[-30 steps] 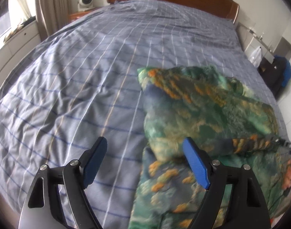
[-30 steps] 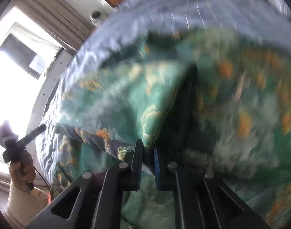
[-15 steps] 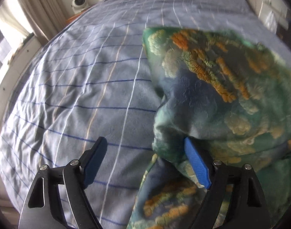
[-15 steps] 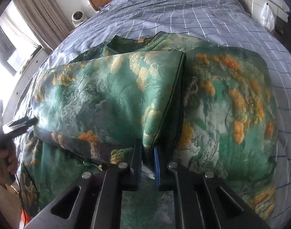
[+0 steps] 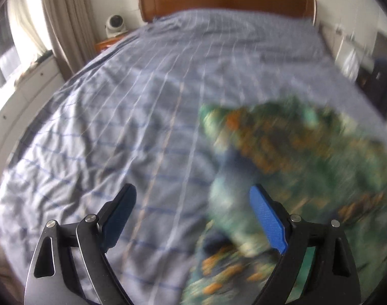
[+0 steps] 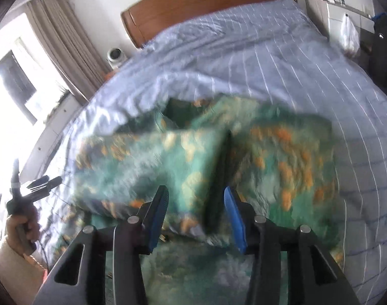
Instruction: Fold large clothes
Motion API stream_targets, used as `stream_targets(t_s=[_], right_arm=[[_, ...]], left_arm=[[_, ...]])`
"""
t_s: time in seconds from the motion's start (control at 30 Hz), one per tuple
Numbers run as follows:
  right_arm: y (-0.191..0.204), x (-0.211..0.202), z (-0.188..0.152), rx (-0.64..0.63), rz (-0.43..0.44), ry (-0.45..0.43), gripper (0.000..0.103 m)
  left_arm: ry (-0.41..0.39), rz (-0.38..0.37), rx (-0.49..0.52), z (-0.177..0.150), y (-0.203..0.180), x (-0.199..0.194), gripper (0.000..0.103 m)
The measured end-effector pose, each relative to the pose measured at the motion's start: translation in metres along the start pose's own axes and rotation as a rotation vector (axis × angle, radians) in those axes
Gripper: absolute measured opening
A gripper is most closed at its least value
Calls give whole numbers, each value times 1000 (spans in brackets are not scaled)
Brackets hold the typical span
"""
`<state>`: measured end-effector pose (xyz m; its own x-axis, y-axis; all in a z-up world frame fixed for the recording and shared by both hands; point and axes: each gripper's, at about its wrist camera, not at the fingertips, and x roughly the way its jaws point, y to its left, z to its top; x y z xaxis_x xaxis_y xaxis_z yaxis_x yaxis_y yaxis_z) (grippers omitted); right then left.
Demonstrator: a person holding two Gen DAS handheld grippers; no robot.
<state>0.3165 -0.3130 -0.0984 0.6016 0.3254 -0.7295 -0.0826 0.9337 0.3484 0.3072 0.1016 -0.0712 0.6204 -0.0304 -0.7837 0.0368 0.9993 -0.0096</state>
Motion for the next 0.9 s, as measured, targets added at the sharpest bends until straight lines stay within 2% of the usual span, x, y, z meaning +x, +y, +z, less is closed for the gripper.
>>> stream_targets(t_s=[0.1, 0.17, 0.23, 0.3, 0.4, 0.5, 0.57, 0.6, 0.63, 0.67, 0.77, 0.9], right_arm=[[12, 13, 2, 0, 96, 37, 46], [23, 36, -8, -25, 120, 113, 46], [27, 59, -22, -41, 80, 184, 46], [25, 89, -38, -30, 55, 271, 46], [27, 89, -39, -7, 55, 239, 46], [31, 62, -35, 1, 73, 176, 46], [34, 37, -36, -17, 57, 123, 54], [33, 24, -39, -25, 46, 98, 63], [33, 10, -44, -30, 38, 74, 70], [32, -4, -51, -33, 27, 49, 71], [26, -36, -79, -12, 4, 13, 72], [6, -78, -121, 49, -21, -43, 72]], left_arm=[[24, -35, 23, 6, -16, 15, 92], [74, 31, 74, 0, -27, 36, 92], [161, 114, 101, -11, -28, 67, 92], [186, 103, 73, -18, -22, 81, 94], [161, 86, 27, -17, -13, 69, 94], [102, 77, 35, -21, -4, 37, 93], [64, 84, 34, -31, 8, 11, 93], [48, 77, 20, -39, 15, -1, 93], [41, 65, 7, -47, 20, -11, 94], [38, 50, -10, -56, 27, -21, 94], [33, 19, -39, -88, 41, -49, 94], [39, 19, -59, -137, 52, -80, 95]])
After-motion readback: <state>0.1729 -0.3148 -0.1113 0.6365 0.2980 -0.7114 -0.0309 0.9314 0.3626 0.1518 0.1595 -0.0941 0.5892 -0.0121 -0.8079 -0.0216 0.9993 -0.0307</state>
